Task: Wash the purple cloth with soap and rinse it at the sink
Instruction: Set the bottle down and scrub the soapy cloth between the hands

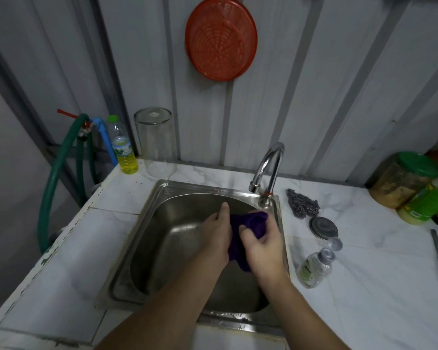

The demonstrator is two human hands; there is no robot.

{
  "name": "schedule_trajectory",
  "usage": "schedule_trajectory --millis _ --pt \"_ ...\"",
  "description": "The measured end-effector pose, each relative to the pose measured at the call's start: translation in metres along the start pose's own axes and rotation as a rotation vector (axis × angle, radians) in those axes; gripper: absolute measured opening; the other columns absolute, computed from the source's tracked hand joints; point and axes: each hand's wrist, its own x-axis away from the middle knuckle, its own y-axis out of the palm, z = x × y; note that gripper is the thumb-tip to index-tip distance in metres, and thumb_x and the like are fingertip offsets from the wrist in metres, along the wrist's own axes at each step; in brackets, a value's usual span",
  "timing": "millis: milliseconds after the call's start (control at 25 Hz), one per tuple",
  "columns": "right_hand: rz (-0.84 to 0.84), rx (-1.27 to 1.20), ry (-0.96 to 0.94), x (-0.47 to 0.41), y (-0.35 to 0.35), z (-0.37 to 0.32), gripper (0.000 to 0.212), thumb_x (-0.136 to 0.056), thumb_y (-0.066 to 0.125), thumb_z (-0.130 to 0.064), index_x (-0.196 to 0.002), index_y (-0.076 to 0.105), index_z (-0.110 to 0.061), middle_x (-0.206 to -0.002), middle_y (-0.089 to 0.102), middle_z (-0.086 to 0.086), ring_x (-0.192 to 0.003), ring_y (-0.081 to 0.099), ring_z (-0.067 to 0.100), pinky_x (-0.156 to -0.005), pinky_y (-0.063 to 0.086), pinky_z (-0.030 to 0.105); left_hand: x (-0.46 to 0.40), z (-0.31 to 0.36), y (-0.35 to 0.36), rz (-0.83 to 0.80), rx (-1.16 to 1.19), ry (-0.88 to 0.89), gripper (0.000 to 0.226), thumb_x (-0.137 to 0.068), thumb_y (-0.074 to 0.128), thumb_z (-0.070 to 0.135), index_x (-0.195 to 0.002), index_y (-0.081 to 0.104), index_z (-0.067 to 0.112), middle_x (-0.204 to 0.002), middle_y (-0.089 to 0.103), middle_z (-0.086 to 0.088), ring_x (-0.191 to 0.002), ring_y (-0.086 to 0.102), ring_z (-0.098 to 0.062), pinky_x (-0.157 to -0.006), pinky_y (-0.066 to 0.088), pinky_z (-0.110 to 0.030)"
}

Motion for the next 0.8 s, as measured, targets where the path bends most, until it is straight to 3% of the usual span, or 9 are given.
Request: schedule_trajectory --millis 80,200,320,400,440,480,560,640,800 --pt "-0.021 0.228 -0.158 0.006 0.013 0.004 0.016 -0.081 0.074 -0.027 -0.076 0.059 -0.026 -0.077 0.061 0.004 -0.067 0.06 0.015 -0.066 0.052 0.031 -0.012 0.004 -0.001 -0.055 0.04 -0.039 0.045 -0.095 0.062 0.049 -0.081 0.066 0.007 -0.078 0.068 -0.014 -0.075 0.067 -0.031 -0.083 0.057 -0.045" --pt "0.072 0.452 -0.264 -0.014 0.024 0.006 0.036 -0.086 0.07 -0.042 -0.06 0.049 -0.027 -0.068 0.055 -0.001 -0.062 0.055 0.012 -0.061 0.046 0.027 -0.018 0.006 0.003 -0.098 0.1 -0.137 0.042 -0.088 0.063 0.046 -0.078 0.065 0.005 -0.073 0.061 -0.014 -0.069 0.062 -0.03 -0.079 0.052 -0.043" --pt "0.172 0.402 0.022 -0.057 0.02 0.01 0.04 -0.095 0.058 -0.043 -0.063 0.057 -0.02 -0.064 0.063 0.001 -0.064 0.061 0.017 -0.068 0.049 0.033 -0.02 0.01 0.014 -0.082 0.007 -0.107 0.033 -0.089 0.057 0.025 -0.094 0.072 -0.003 -0.081 0.067 -0.018 -0.075 0.064 -0.03 -0.071 0.052 -0.04" --pt "0.162 0.441 0.231 -0.074 0.012 0.009 0.042 -0.099 0.049 -0.047 -0.083 0.067 -0.013 -0.08 0.071 0.007 -0.08 0.067 0.025 -0.08 0.053 0.038 -0.022 0.015 0.018 -0.092 -0.049 -0.092 0.028 -0.093 0.054 0.021 -0.097 0.07 -0.002 -0.081 0.064 -0.015 -0.076 0.062 -0.029 -0.068 0.051 -0.037" --pt "0.152 0.512 0.249 -0.076 0.009 0.009 0.044 -0.1 0.044 -0.048 -0.094 0.068 -0.011 -0.088 0.071 0.007 -0.086 0.067 0.027 -0.081 0.051 0.036 -0.022 0.018 0.019 -0.095 -0.06 -0.113 0.025 -0.093 0.055 0.023 -0.093 0.069 0.002 -0.081 0.064 -0.013 -0.077 0.062 -0.029 -0.069 0.053 -0.037" --pt "0.154 0.582 0.206 -0.073 0.008 0.008 0.045 -0.102 0.042 -0.048 -0.098 0.067 -0.011 -0.089 0.07 0.006 -0.087 0.065 0.027 -0.078 0.047 0.033 -0.022 0.021 0.02 -0.088 -0.063 -0.145 0.025 -0.093 0.056 0.027 -0.091 0.068 0.005 -0.081 0.065 -0.012 -0.078 0.063 -0.029 -0.073 0.055 -0.038" --pt "0.142 0.605 -0.045 -0.055 0.012 0.006 0.037 -0.102 0.042 -0.044 -0.083 0.061 -0.019 -0.084 0.066 0.004 -0.081 0.062 0.023 -0.07 0.043 0.032 -0.024 0.029 0.022 -0.057 -0.016 -0.174 0.026 -0.095 0.057 0.029 -0.091 0.067 0.006 -0.08 0.067 -0.01 -0.074 0.064 -0.027 -0.075 0.056 -0.037" --pt "0.089 0.534 -0.278 -0.028 0.02 0.002 0.033 -0.101 0.047 -0.037 -0.068 0.049 -0.031 -0.076 0.058 0.001 -0.074 0.056 0.017 -0.067 0.044 0.032 -0.024 0.037 0.023 -0.051 0.077 -0.17 0.026 -0.097 0.059 0.024 -0.082 0.065 0.004 -0.069 0.062 -0.008 -0.062 0.059 -0.022 -0.061 0.05 -0.031" --pt "0.163 0.525 -0.283 -0.024 0.027 0.001 0.049 -0.096 0.06 -0.031 -0.052 0.038 -0.033 -0.063 0.051 -0.003 -0.061 0.053 0.014 -0.06 0.043 0.032 -0.022 0.025 0.02 -0.144 0.059 -0.192 0.029 -0.096 0.056 0.015 -0.068 0.055 0.009 -0.064 0.05 -0.008 -0.058 0.051 -0.021 -0.057 0.045 -0.031"
